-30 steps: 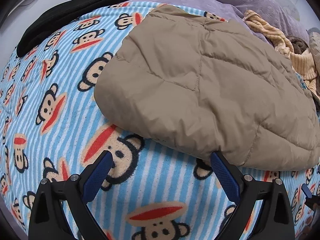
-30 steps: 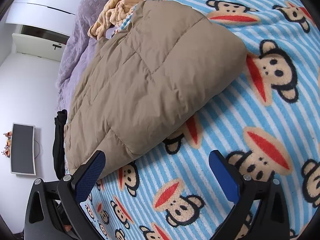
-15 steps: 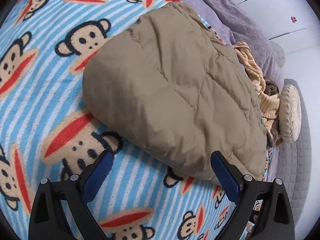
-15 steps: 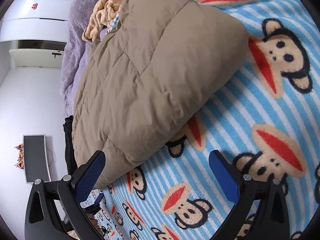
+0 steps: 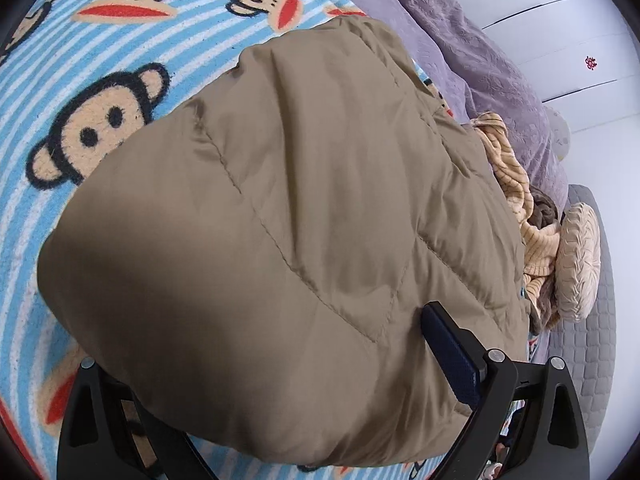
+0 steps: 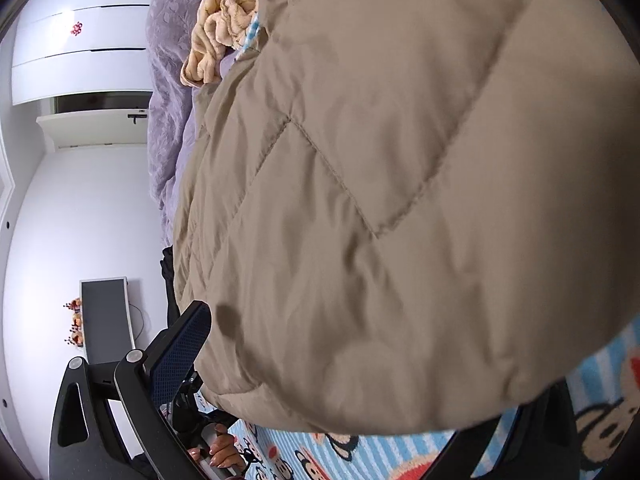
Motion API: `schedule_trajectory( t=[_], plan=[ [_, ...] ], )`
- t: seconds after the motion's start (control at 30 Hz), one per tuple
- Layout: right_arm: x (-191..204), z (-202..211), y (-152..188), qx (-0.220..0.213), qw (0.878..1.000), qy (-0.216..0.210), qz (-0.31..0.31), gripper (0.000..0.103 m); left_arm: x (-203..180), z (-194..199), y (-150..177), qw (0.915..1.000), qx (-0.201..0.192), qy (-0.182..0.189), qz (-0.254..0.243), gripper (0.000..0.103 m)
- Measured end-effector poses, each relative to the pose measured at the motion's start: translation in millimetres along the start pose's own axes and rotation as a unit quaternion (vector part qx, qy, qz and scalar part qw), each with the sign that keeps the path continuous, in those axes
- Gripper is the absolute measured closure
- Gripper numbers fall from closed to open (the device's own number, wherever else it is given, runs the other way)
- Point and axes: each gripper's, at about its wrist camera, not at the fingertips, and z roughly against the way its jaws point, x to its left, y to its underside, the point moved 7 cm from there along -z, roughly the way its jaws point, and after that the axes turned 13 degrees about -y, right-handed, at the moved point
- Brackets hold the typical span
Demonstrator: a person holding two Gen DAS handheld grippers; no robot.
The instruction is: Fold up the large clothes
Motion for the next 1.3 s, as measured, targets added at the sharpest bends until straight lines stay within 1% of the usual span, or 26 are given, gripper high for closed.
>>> schedule_trajectory(
  t=[0.07,0.1,0.13,0.17,0.2,0.23,0.27,0.3,0.33,0.37,0.47,0.63,0.8,0.93,1.07,1.17,1.2,1.3],
  plan=[
    [-3.3,-4.7,-2.3,-0.005,1.000,-0.006,-0.012,0.000,2.0,-1.6,-2.9,0.9999,-0.006,-0.001,0.011,0.005],
    [-4.0,-4.5,-3.1,-0.008,1.000,-0.010,-0.018,0.000,2.5,-0.7,-4.4,0.9998,-0.012,-0.003,0.014,0.015],
    [-4.7,-3.6,-4.1,-0.013,0.999,-0.014,-0.027,0.000,2.4,0.7,-6.4,0.9997,-0.018,-0.005,0.012,0.033],
    [-5.8,-2.8,-4.4,-0.018,0.999,-0.018,-0.037,0.002,3.6,2.1,-8.0,0.9997,-0.020,0.000,0.011,0.042],
    [-7.9,-1.0,-4.4,-0.024,0.998,-0.019,-0.048,0.005,3.1,4.6,-9.3,0.9997,-0.022,0.004,0.012,0.057],
    [-10.7,1.1,-5.0,-0.028,0.998,-0.014,-0.057,0.025,1.8,7.8,-10.1,0.9996,-0.027,0.005,0.007,0.067],
    [-14.2,2.4,-5.7,-0.031,0.997,-0.010,-0.066,0.045,-1.1,13.2,-10.3,0.9994,-0.035,0.001,-0.005,0.071],
    [-15.4,3.3,-5.8,-0.032,0.997,-0.015,-0.074,0.049,-6.1,19.1,-10.3,0.9986,-0.047,-0.008,-0.024,0.078],
    [-13.8,5.5,-5.7,-0.036,0.996,-0.021,-0.073,0.061,-11.4,25.5,-9.7,0.9971,-0.059,-0.018,-0.044,0.080],
    [-9.9,8.2,-5.0,-0.039,0.997,-0.021,-0.064,0.069,-15.3,32.3,-8.8,0.9955,-0.069,-0.023,-0.061,0.082],
    [2.7,15.2,0.5,-0.043,0.998,-0.019,-0.036,0.077,-22.4,51.7,-3.4,0.9902,-0.089,-0.030,-0.103,0.084],
    [17.2,29.8,19.4,-0.043,0.999,-0.013,-0.009,0.078,-15.5,81.1,6.5,0.9879,-0.093,-0.012,-0.123,0.084],
    [20.2,46.7,54.0,-0.034,0.999,0.003,0.006,0.079,2.3,104.6,32.2,0.9852,-0.087,-0.006,-0.147,0.084],
    [8.6,60.4,86.2,-0.016,1.000,0.014,-0.006,0.079,24.6,122.1,64.6,0.9853,-0.081,-0.007,-0.150,0.084],
    [-7.2,77.4,116.2,0.006,1.000,0.016,-0.014,0.079,49.6,134.3,108.5,0.9864,-0.071,-0.025,-0.146,0.084],
    [-16.2,93.5,127.2,0.021,0.999,0.015,-0.022,0.079,68.9,142.3,143.5,0.9888,-0.053,-0.038,-0.134,0.084],
    [-23.7,107.7,129.5,0.026,0.999,0.015,-0.023,0.079,75.1,145.7,155.9,0.9893,-0.047,-0.043,-0.131,0.084],
    [-38.5,129.8,146.6,0.046,0.998,0.025,-0.019,0.078,92.4,152.2,186.4,0.9909,-0.027,-0.055,-0.120,0.084]
  ],
)
